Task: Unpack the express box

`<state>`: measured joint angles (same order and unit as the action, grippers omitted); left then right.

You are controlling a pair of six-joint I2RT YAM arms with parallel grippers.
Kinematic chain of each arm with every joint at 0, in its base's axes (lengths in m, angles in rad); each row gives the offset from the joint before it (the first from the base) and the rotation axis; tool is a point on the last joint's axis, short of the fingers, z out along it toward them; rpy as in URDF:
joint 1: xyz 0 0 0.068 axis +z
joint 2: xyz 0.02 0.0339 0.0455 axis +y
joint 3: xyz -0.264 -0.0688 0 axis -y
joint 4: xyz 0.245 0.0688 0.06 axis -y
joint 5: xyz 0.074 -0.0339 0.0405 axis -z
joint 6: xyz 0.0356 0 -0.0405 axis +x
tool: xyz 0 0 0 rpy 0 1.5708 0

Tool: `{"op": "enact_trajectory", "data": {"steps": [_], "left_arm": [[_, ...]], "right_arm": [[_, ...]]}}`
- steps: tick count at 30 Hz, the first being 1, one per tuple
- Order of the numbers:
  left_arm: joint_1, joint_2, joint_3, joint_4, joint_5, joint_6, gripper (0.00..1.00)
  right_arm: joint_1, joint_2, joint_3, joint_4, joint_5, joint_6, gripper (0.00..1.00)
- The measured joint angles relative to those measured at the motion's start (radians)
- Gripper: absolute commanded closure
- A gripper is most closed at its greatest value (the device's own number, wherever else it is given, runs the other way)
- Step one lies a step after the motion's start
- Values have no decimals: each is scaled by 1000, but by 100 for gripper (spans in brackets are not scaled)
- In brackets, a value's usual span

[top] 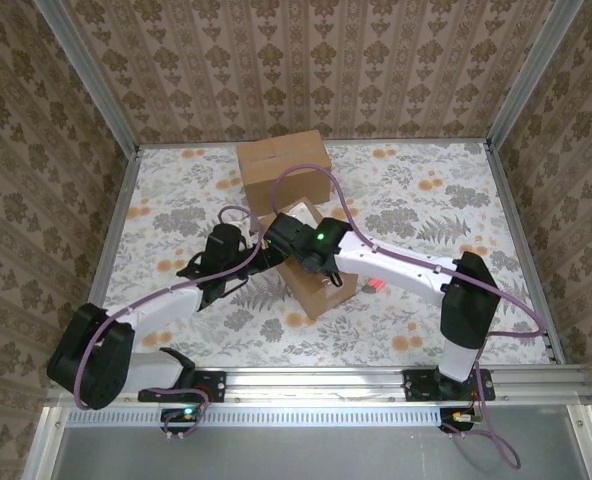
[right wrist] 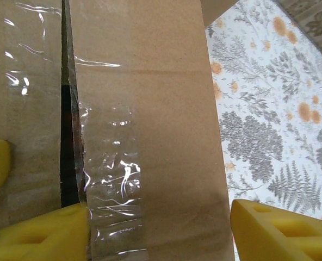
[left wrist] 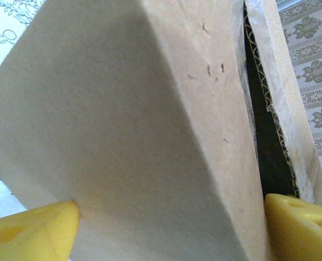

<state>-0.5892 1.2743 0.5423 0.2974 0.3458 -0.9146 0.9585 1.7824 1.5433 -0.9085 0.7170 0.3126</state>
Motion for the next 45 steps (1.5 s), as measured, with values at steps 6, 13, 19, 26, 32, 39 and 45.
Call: {"op": "enact_trajectory", "data": {"steps": [6, 13, 19, 26, 32, 39, 45], "left_arm": [[1, 45, 0, 70, 8, -8, 14], [0, 41, 0, 60, 5, -9, 13], [1, 19, -6, 28, -10, -6, 13], [1, 13, -14, 21, -8, -5, 13], [1, 13, -19, 21, 2, -4, 13], [0, 14, -21, 16, 19, 3, 13], [0, 16, -21, 15, 25, 6, 13]], "right_arm": [[9, 37, 35, -29, 81, -4, 46], [16, 51, 52, -34, 144, -46, 58], [16, 51, 69, -27, 177, -97, 61], [-2, 36, 85, 2, 204, -166, 66], [-40, 12, 92, 21, 188, -207, 67], [-91, -32, 97, 29, 142, -228, 68], [-123, -50, 97, 30, 74, -230, 70]]}}
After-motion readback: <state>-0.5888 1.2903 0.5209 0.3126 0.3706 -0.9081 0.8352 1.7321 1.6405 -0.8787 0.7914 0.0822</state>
